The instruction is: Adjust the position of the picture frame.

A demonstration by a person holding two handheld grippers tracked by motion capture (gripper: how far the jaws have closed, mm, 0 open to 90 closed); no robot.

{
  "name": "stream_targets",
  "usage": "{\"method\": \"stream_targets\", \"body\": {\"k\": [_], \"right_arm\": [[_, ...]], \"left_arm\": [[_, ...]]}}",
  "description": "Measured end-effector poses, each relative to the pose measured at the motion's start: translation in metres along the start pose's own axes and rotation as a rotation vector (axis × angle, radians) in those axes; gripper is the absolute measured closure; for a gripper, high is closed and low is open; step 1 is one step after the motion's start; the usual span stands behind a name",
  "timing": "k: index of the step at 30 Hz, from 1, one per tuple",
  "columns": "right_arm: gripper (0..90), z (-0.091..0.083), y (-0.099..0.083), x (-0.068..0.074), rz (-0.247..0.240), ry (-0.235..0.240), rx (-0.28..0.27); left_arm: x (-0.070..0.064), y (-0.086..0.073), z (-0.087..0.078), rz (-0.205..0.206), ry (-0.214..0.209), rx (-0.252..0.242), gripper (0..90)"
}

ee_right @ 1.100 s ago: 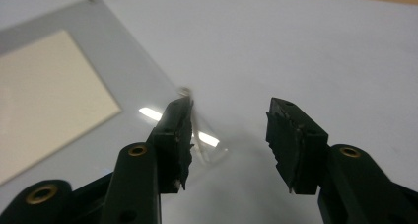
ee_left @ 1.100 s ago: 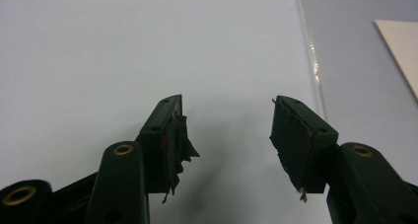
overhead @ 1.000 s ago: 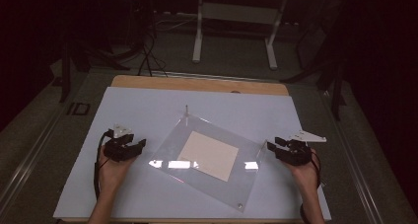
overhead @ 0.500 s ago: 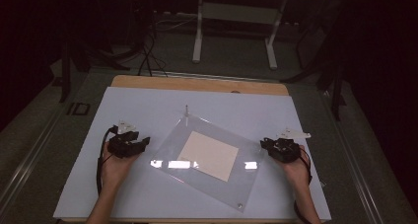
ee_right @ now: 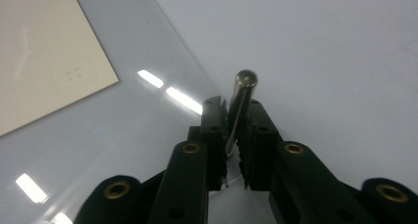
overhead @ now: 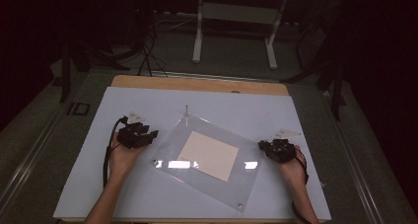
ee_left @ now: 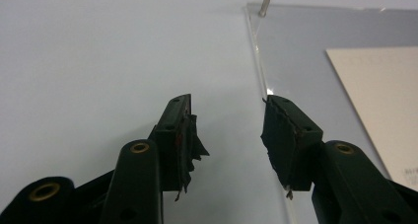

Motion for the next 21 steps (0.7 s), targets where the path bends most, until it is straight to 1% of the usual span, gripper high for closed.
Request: {"method": "stream_targets", "body": {"k": [2, 3, 5, 6, 8, 11, 14, 17, 19, 21], "right_arm": [[84.1, 0.003, -0.001, 0.001, -0.010, -0.010, 0.005], [84.4, 0.002, -0.001, 0.001, -0.008, -0.009, 0.006], [84.7, 0.002, -0.001, 0.001, -0.007, -0.007, 0.006], [84.8, 0.002, -0.001, 0.001, -0.002, -0.006, 0.004], [85.0, 0.002, -0.001, 0.001, 0.004, -0.002, 0.004], [85.1, 0.002, -0.001, 0.000, 0.005, -0.001, 0.003], [85.2, 0.002, -0.001, 0.000, 0.005, -0.001, 0.002], [85.2, 0.002, -0.001, 0.001, 0.010, -0.002, 0.002], [85.3, 0.002, -0.001, 0.001, 0.014, -0.003, 0.002], [85.3, 0.002, -0.001, 0.001, 0.015, -0.005, 0.001]], "left_arm": [[0.000, 0.004, 0.004, 0.012, -0.010, -0.002, 54.3], [-0.002, 0.008, 0.008, 0.021, -0.023, -0.008, 54.2], [-0.002, 0.008, 0.008, 0.021, -0.023, -0.008, 54.3], [-0.003, 0.012, 0.014, 0.034, -0.038, -0.005, 54.3], [-0.004, 0.016, 0.019, 0.044, -0.040, -0.004, 54.3], [-0.004, 0.021, 0.024, 0.040, -0.049, -0.012, 54.4], [-0.003, 0.026, 0.029, 0.044, -0.055, -0.021, 55.2], [-0.002, 0.030, 0.034, 0.042, -0.067, -0.028, 57.8], [-0.003, 0.034, 0.039, 0.034, -0.088, -0.041, 60.2], [-0.005, 0.036, 0.043, 0.044, -0.091, -0.043, 60.6]]}}
Point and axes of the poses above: each handheld gripper's, and its own axes: z roughly forward along the jaws, y roughly out of its top, x roughly to its left, the point moved 1 cm from there along z, roughly forward along the jaws
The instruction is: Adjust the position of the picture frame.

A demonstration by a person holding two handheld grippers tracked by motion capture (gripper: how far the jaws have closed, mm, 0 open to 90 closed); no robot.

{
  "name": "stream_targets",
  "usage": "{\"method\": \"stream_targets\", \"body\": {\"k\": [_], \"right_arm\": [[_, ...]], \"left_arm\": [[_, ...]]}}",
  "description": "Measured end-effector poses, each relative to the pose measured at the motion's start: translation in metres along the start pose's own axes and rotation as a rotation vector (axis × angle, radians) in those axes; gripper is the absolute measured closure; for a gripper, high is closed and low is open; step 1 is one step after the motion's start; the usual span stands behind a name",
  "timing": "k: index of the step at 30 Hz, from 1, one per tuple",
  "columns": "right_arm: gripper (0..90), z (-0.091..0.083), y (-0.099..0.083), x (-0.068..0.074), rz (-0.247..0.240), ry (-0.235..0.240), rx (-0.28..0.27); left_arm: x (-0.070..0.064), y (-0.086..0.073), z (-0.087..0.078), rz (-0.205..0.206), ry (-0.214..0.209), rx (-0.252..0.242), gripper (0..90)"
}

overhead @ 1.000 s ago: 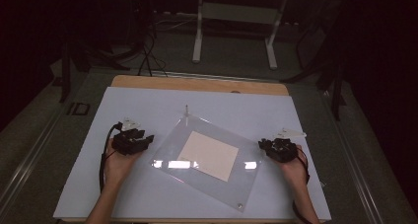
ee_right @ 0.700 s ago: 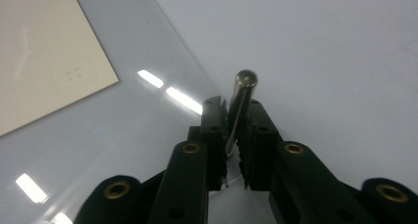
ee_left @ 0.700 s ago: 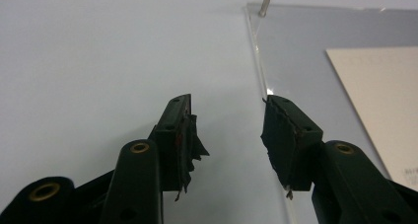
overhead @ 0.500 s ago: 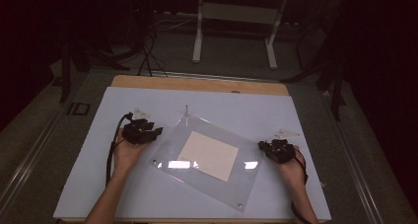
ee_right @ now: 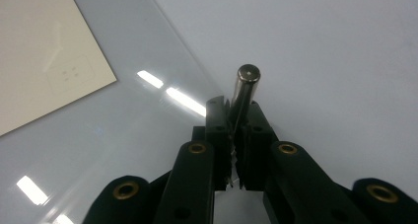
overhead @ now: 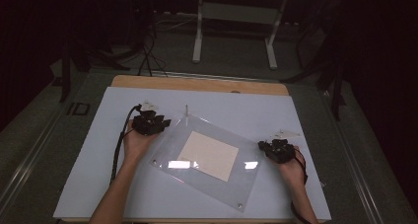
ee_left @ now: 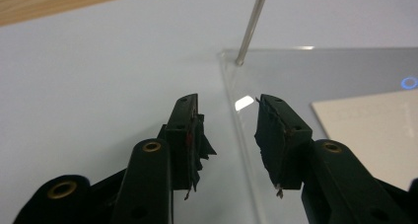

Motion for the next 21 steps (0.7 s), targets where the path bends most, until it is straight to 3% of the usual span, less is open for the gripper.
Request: {"method": "stream_targets", "body": {"k": [2, 4, 8, 14, 21], "right_arm": [[85.3, 0.000, 0.000, 0.000, -0.001, 0.000, 0.000], [85.3, 0.000, 0.000, 0.000, 0.001, 0.000, 0.000], [85.2, 0.000, 0.000, 0.000, 0.006, 0.001, -0.002], [85.2, 0.000, 0.000, 0.000, 0.009, 0.000, -0.003], [85.2, 0.000, 0.000, -0.001, 0.009, 0.006, -0.005]], "left_arm": [[0.000, 0.000, 0.000, 0.000, 0.000, 0.000, 60.7], [-0.004, 0.007, 0.011, 0.020, 0.008, 0.015, 61.0], [-0.004, 0.014, 0.022, 0.006, 0.000, 0.003, 60.7], [-0.008, 0.023, 0.038, 0.020, -0.003, 0.011, 59.6], [-0.015, 0.033, 0.066, 0.009, -0.009, 0.017, 60.8]]}}
Point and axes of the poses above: each handheld gripper's, and its own axes: z roughly forward along the jaws, y roughly out of its top, x roughly to its left, the point moved 1 cm from there along z, roughly forward along the jaws
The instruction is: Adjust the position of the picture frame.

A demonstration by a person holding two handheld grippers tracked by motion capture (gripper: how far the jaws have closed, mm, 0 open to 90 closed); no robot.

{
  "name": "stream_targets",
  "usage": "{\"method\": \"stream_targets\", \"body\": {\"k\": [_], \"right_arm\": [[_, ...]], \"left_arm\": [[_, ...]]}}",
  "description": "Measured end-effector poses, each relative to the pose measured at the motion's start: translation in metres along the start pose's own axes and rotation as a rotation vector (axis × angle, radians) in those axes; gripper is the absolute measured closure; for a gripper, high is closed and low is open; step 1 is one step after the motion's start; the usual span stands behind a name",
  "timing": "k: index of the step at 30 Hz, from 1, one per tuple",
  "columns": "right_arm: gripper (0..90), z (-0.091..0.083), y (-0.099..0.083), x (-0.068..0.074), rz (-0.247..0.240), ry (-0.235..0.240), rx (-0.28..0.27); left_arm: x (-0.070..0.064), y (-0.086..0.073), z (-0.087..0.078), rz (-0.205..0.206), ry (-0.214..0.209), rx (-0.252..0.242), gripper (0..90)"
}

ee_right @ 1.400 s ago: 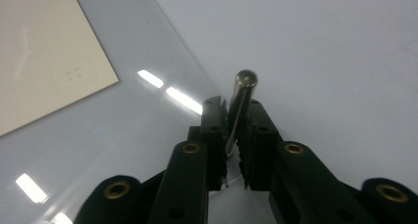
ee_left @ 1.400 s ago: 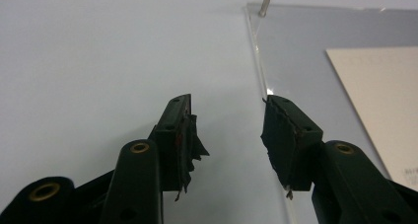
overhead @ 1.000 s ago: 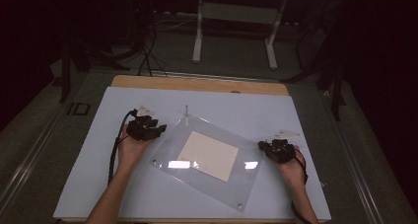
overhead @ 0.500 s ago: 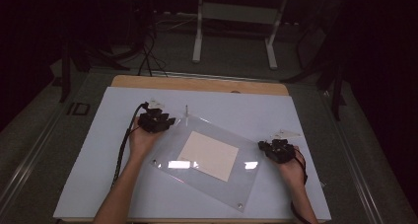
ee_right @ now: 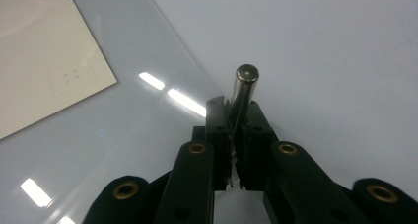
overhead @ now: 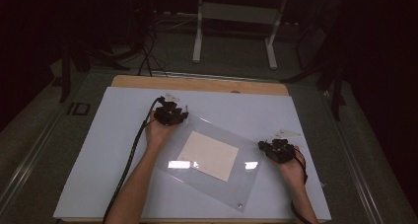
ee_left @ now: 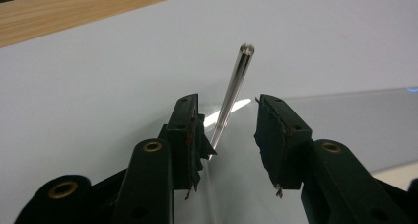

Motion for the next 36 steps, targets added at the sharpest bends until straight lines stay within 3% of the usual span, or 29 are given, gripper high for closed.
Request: {"method": "stream_targets", "body": {"k": [6, 10, 11, 14, 23, 29, 36], "right_arm": [[85.3, 0.000, 0.000, 0.000, 0.003, 0.002, -0.002], [85.3, 0.000, 0.000, 0.000, 0.006, 0.002, -0.003], [85.3, 0.000, -0.001, 0.000, 0.008, 0.002, -0.004], [85.3, 0.000, -0.001, 0.000, 0.013, 0.004, -0.006], [85.2, 0.000, -0.001, 0.000, 0.024, -0.001, -0.009], [85.2, 0.000, -0.001, 0.001, 0.033, -0.005, -0.008], [84.6, 0.000, 0.000, -0.002, 0.103, 0.016, -0.007]], "left_arm": [[-0.002, 0.007, 0.011, -0.005, -0.008, 0.003, 68.6], [-0.004, 0.009, 0.019, 0.013, -0.004, 0.024, 73.8], [-0.006, 0.009, 0.022, 0.021, 0.031, 0.025, 76.1], [-0.006, 0.008, 0.025, -0.002, 0.051, 0.025, 80.7], [-0.005, 0.007, 0.030, -0.012, 0.049, 0.034, 79.9], [-0.007, 0.006, 0.031, 0.034, 0.064, 0.049, 83.4], [-0.009, 0.007, 0.029, 0.054, 0.083, 0.060, 84.3]]}}
Point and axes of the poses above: each handheld gripper's, and its own axes: z roughly forward along the jaws, y roughly out of its top, x roughly to its left, the point moved 1 cm from there along z, roughly forward along the jaws
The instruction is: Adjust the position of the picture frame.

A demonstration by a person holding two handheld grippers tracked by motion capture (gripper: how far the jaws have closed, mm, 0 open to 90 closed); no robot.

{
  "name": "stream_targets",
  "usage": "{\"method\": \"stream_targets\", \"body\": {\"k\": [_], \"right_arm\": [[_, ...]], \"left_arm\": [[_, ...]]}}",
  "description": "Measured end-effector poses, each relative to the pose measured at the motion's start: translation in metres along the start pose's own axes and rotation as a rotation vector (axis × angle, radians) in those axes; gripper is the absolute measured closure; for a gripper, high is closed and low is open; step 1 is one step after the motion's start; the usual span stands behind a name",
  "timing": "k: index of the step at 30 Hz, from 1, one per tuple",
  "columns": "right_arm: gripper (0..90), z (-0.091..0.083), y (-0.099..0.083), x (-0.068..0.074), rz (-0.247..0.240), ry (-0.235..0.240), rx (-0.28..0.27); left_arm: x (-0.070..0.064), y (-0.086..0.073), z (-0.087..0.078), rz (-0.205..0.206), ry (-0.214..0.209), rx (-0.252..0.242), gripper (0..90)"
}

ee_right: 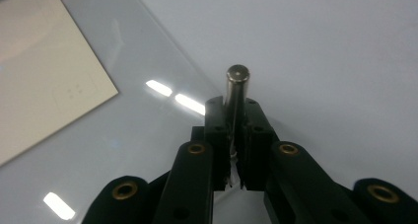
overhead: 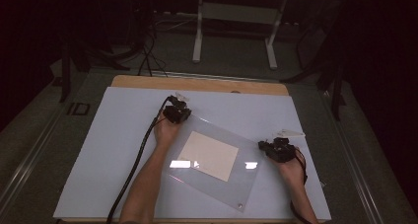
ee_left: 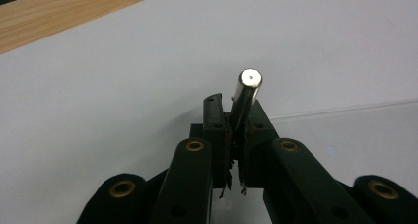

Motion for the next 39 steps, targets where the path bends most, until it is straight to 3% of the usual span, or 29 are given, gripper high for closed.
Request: {"method": "stream_targets", "body": {"k": [2, 7, 8, 13, 16, 20, 24, 25, 26, 30, 31, 39], "right_arm": [[84.5, 0.000, 0.000, 0.000, 0.024, 0.005, -0.001], [84.0, -0.001, 0.005, 0.000, 0.035, 0.013, 0.002], [84.0, -0.002, 0.007, 0.000, 0.035, 0.015, -0.001], [83.6, -0.002, 0.018, 0.002, 0.035, 0.008, -0.004], [83.7, 0.002, 0.026, 0.003, 0.028, 0.012, 0.000], [83.6, 0.011, 0.039, 0.009, 0.015, 0.033, 0.004], [83.6, 0.015, 0.046, 0.012, 0.009, 0.042, 0.012], [83.6, 0.015, 0.046, 0.012, 0.009, 0.042, 0.012], [83.3, 0.023, 0.062, 0.016, 0.004, 0.068, 0.018], [82.8, 0.032, 0.078, 0.016, 0.010, 0.107, 0.025], [82.9, 0.041, 0.089, 0.017, 0.010, 0.119, 0.036], [83.0, 0.067, 0.102, 0.011, 0.036, 0.109, 0.083]], "left_arm": [[0.001, -0.001, -0.002, 0.007, -0.008, 0.007, 84.5], [0.005, 0.000, -0.012, 0.048, -0.042, 0.034, 84.8], [0.008, -0.001, -0.019, 0.066, -0.072, 0.041, 84.8], [0.014, -0.002, -0.031, 0.083, -0.102, 0.050, 84.6], [0.025, -0.007, -0.042, 0.057, -0.134, 0.044, 84.3], [0.036, -0.015, -0.055, 0.025, -0.125, 0.034, 84.2], [0.039, -0.017, -0.058, 0.018, -0.123, 0.034, 84.2], [0.051, -0.025, -0.070, -0.017, -0.123, 0.044, 84.2], [0.054, -0.027, -0.073, -0.034, -0.124, 0.045, 84.1], [0.064, -0.033, -0.082, -0.069, -0.128, 0.048, 84.0], [0.070, -0.037, -0.086, -0.094, -0.138, 0.054, 83.9], [0.073, -0.049, -0.081, -0.129, -0.131, 0.073, 83.6]]}}
Point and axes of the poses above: each handheld gripper's, and its own axes: z roughly forward along the jaws, y roughly out of its top, x roughly to its left, the point moved 1 cm from there along z, roughly forward along the jaws
